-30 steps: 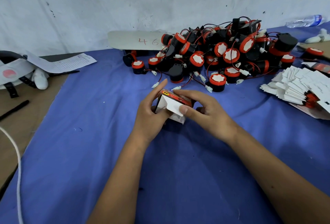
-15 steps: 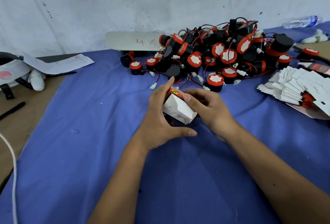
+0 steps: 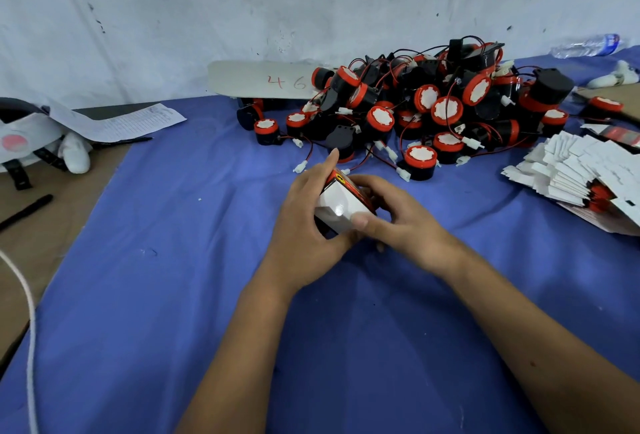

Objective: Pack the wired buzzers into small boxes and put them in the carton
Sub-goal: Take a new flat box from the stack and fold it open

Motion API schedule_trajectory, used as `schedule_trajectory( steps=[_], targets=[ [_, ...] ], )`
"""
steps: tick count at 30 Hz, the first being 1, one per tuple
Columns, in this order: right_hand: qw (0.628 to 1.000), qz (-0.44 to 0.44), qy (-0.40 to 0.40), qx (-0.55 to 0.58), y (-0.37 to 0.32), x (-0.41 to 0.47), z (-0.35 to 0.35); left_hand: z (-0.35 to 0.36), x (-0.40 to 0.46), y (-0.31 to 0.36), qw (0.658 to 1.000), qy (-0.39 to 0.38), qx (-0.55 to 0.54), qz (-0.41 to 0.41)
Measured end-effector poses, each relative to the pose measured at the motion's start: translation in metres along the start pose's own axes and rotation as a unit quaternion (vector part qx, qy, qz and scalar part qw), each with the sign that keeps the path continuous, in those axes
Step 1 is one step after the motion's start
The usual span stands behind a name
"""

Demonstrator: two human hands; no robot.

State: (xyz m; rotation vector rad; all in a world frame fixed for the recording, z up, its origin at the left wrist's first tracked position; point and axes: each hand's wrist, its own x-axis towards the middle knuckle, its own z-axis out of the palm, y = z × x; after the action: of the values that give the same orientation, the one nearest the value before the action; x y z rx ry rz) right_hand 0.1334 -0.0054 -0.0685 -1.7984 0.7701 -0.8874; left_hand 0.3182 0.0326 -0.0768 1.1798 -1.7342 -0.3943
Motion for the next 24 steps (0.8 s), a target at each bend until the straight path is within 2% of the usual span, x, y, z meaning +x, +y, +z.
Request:
schedule_trajectory(
  steps=[4,7,10,16,20,24],
  targets=[
    [1.0,-0.01,-0.009,-0.027,-0.0004,0.0001,0.0026,-0.0005,0.0001,-0.0012,1.0,-0.001,0.017,-0.013],
    [1.0,0.005,0.007,0.017,-0.0019,-0.0019,0.0037,0.0008,0.0006,0.0,0.999,0.043,0.013,-0.006],
    [0.999,0.006,0.0,0.043,-0.0042,-0.0043,0.0056,0.0025,0.0027,0.001,0.994,0.087,0.063,0.015],
    [0.991,0.015,-0.046,0.126,-0.0074,-0.0019,0.0064,0.0041,0.0006,0.0012,0.99,0.091,0.094,0.05],
    [0.985,0.026,-0.009,0.17,-0.0056,0.0003,0.0053,0.005,0.001,0.0056,0.987,0.119,0.09,0.066],
    [0.984,0.032,0.016,0.173,-0.0038,0.0012,0.0055,0.005,0.0028,0.0088,0.987,0.099,0.099,0.076]
  ],
)
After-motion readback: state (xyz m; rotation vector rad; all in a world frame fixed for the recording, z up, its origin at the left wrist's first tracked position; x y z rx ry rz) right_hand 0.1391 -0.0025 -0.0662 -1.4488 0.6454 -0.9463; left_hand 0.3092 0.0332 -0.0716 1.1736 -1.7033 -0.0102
